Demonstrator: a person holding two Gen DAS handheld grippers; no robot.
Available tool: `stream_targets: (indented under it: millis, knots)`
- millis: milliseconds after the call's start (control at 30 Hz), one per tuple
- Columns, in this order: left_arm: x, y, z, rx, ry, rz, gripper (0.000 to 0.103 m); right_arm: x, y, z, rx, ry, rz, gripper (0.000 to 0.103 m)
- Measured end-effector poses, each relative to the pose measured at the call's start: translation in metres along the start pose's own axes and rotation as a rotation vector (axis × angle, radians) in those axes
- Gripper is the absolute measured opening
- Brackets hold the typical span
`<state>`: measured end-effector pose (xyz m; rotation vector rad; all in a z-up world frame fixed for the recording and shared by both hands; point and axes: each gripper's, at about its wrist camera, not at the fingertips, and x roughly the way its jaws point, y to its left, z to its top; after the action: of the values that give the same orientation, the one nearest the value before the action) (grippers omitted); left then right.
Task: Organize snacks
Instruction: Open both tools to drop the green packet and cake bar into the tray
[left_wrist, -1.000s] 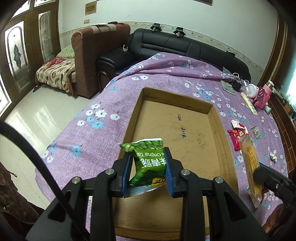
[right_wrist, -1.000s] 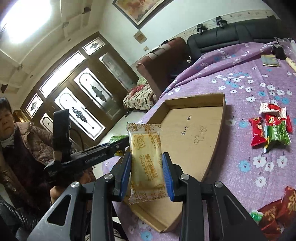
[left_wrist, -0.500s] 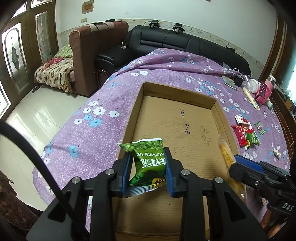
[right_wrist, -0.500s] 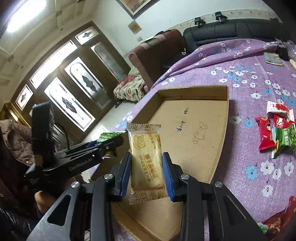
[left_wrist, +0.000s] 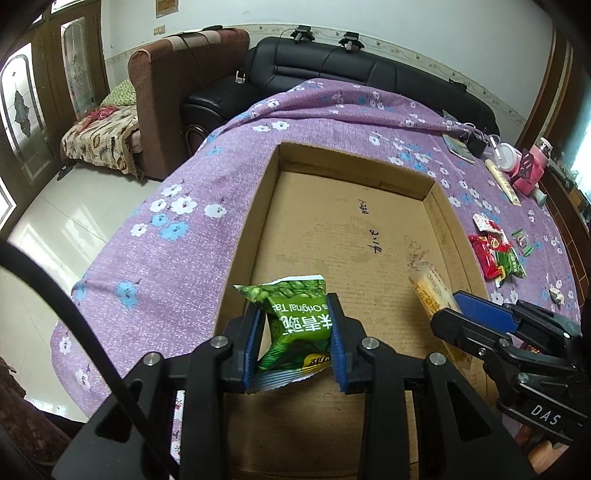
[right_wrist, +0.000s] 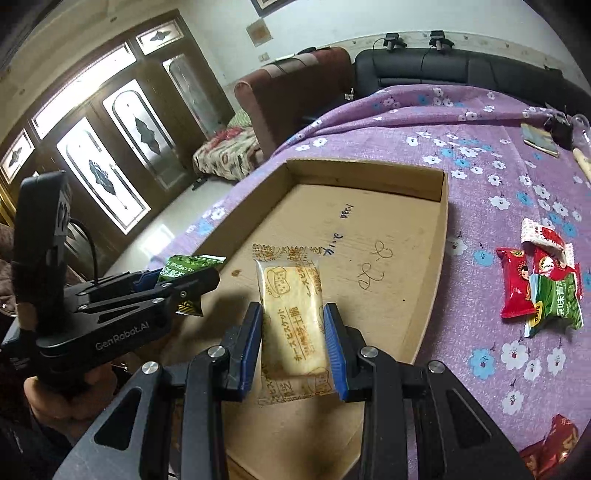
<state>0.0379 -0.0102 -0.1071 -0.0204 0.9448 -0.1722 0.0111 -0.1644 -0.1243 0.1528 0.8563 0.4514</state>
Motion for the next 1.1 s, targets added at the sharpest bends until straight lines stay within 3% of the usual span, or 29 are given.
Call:
stream_targets:
  millis: [600, 1100]
  knots:
    - [0.018, -0.007, -0.001, 0.031, 0.05, 0.002, 0.034, 0.018, 0.001, 0.0, -0.036, 0.074, -0.062, 0.032]
    - [0.026, -0.013, -0.004, 0.049, 0.09, 0.021, 0.038, 0.01, 0.003, 0.001, -0.048, 0.054, -0.077, 0.032]
